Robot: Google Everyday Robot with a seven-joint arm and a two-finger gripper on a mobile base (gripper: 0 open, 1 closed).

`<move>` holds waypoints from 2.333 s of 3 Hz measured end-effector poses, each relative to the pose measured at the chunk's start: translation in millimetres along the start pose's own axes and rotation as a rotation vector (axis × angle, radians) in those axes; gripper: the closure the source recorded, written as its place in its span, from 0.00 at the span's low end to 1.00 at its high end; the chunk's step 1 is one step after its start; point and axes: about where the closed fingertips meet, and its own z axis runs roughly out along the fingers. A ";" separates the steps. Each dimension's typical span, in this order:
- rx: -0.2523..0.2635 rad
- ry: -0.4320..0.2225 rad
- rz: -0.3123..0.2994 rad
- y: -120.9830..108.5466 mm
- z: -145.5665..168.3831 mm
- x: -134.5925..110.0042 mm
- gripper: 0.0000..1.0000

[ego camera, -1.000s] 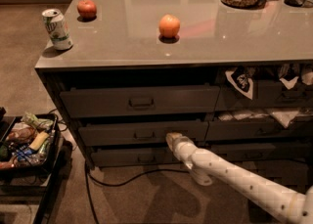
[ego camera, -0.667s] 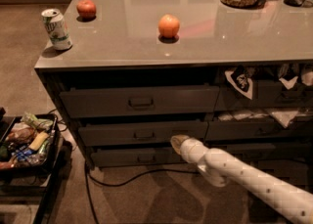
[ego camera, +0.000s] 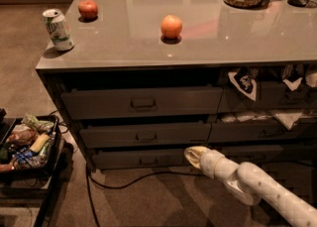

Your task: Close middle drawer

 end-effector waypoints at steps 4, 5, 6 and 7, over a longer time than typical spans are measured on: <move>0.204 -0.013 0.038 3.8 -104.8 -12.6 1.00; 0.204 -0.013 0.037 3.8 -104.8 -12.7 0.82; 0.204 -0.013 0.037 3.8 -104.8 -12.7 0.58; 0.204 -0.013 0.037 3.8 -104.8 -12.7 0.35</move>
Offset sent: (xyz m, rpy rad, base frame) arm -0.1205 -0.0767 0.0601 0.1505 -0.2069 -0.1351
